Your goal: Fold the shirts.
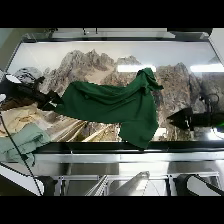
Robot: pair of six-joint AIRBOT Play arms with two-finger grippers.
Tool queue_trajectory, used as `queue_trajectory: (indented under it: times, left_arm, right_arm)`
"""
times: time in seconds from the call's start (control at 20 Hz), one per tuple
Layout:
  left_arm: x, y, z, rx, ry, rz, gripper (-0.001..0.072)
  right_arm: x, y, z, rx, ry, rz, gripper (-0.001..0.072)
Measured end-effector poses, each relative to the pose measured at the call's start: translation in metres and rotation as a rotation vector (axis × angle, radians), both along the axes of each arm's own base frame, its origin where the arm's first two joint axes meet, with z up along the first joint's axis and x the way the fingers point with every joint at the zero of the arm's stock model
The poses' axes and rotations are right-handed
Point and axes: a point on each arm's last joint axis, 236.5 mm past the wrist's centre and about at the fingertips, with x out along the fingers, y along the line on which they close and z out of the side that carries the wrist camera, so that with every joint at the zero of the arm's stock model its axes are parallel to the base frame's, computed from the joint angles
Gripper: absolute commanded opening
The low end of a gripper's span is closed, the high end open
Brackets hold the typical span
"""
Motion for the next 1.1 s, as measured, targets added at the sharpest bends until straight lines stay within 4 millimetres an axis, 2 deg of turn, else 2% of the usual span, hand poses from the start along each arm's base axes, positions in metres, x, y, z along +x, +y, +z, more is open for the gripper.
queue_trajectory:
  times: [0.05, 0.25, 0.4, 0.55, 0.75, 0.95, 1.1]
  left_arm:
    - [-0.002, -0.005, -0.003, 0.002, 0.004, -0.028, 0.0015]
    - [0.007, -0.008, 0.002, 0.031, -0.034, -0.095, 0.0014]
    - [0.015, -0.011, 0.020, 0.016, -0.054, -0.118, 0.0014]
    - [0.013, -0.011, 0.036, -0.005, -0.043, -0.141, 0.0014]
    - [0.016, 0.003, 0.053, -0.007, -0.068, -0.121, 0.0014]
    - [0.017, 0.020, 0.060, -0.002, -0.080, -0.083, 0.0015]
    - [0.018, 0.026, 0.062, -0.001, -0.085, -0.072, 0.0015]
  right_arm:
    - [-0.005, 0.002, -0.007, 0.000, 0.023, -0.014, 0.0434]
    - [-0.019, 0.010, -0.033, -0.019, 0.085, -0.056, 0.0434]
    - [-0.018, 0.015, -0.053, -0.074, 0.096, -0.070, 0.0434]
    - [-0.011, 0.023, -0.067, -0.122, 0.087, -0.073, 0.0434]
    - [0.000, 0.039, -0.078, -0.163, 0.061, -0.070, 0.0434]
    - [0.018, 0.045, -0.083, -0.159, 0.031, -0.122, 0.0433]
    - [0.029, 0.056, -0.085, -0.107, 0.015, -0.147, 0.0432]
